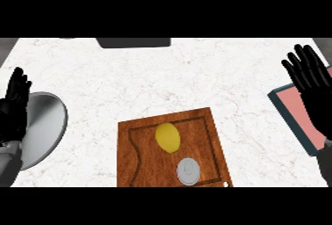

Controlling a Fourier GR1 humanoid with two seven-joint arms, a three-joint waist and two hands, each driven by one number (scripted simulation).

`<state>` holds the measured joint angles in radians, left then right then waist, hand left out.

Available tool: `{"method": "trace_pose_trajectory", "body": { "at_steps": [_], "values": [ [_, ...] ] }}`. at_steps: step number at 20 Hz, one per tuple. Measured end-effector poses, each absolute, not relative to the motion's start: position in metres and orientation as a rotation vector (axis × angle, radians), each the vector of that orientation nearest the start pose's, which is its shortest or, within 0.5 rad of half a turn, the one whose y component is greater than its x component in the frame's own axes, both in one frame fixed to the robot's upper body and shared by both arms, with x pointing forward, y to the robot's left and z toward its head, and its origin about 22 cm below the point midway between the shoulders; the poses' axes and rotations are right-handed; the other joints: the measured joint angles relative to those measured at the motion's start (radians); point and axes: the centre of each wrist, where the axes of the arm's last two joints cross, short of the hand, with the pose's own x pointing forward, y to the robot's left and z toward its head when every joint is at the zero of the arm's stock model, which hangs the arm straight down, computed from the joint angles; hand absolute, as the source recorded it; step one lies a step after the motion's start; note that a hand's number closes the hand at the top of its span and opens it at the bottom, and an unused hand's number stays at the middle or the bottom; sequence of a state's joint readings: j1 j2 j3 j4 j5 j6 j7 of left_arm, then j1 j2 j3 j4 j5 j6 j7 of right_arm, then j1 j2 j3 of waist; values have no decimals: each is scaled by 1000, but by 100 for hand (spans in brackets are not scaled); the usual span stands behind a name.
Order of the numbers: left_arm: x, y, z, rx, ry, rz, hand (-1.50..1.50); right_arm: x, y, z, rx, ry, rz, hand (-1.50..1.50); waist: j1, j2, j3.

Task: Pick the lemon from the cutting board and place it in the cardboard box

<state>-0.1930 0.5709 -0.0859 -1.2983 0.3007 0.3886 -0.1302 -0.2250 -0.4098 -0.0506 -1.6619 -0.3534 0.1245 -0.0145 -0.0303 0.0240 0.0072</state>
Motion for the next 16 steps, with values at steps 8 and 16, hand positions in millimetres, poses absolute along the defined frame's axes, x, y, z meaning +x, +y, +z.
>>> {"method": "trace_pose_trajectory", "body": {
  "at_steps": [8,16],
  "values": [
    [296,297,53,273,-1738,-360,0,294,-268,195,0,-2008,517,-150,22,-25,-10],
    [296,267,61,121,-1752,-508,0,298,-243,181,-145,-2044,885,-150,36,-22,-7]
  ]
}}
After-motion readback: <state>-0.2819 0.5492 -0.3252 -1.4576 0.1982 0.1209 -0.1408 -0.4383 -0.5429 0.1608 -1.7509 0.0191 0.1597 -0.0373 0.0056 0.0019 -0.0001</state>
